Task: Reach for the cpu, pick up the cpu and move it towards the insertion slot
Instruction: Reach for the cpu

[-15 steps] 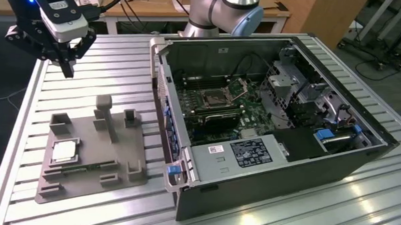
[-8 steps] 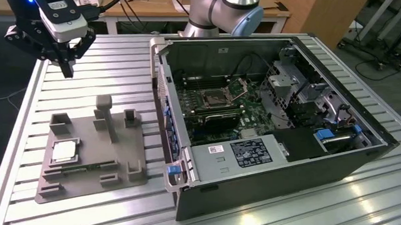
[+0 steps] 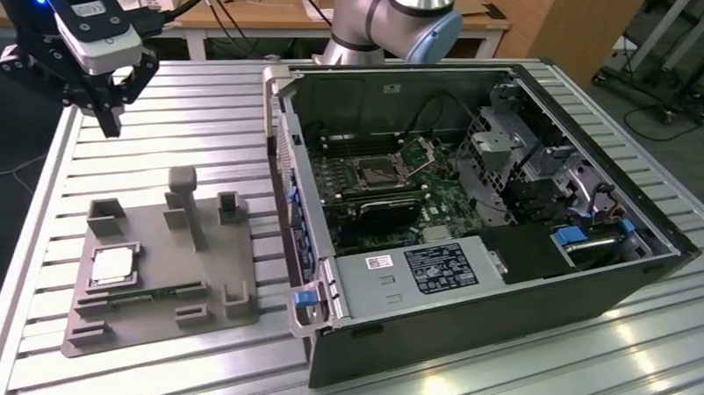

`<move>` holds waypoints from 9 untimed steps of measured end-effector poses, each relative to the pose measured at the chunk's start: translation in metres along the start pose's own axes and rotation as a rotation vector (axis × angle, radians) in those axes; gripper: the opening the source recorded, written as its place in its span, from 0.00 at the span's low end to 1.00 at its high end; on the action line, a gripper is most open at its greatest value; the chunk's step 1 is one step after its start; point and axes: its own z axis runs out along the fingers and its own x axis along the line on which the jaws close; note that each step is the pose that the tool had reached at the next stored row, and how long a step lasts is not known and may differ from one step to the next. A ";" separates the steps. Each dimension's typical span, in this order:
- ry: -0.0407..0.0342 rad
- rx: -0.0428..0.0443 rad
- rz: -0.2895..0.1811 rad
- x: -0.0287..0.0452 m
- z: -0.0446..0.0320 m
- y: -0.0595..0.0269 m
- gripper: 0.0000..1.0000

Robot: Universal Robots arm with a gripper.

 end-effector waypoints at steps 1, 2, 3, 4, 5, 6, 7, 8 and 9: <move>-0.0001 -0.0001 0.000 0.0018 0.0001 0.0000 0.11; -0.0001 0.0000 0.000 0.0035 0.0001 0.0001 0.11; -0.0001 -0.0001 0.000 0.0053 0.0001 0.0001 0.11; -0.0001 -0.0001 0.000 0.0069 0.0001 0.0001 0.11; -0.0001 0.0000 0.000 0.0086 0.0001 0.0001 0.11; -0.0001 0.0000 0.000 0.0103 0.0001 0.0002 0.11; -0.0001 0.0000 0.000 0.0118 0.0001 0.0002 0.11; -0.0001 -0.0001 0.000 0.0131 0.0002 0.0002 0.11; 0.0000 0.0000 0.000 0.0139 0.0002 0.0002 0.11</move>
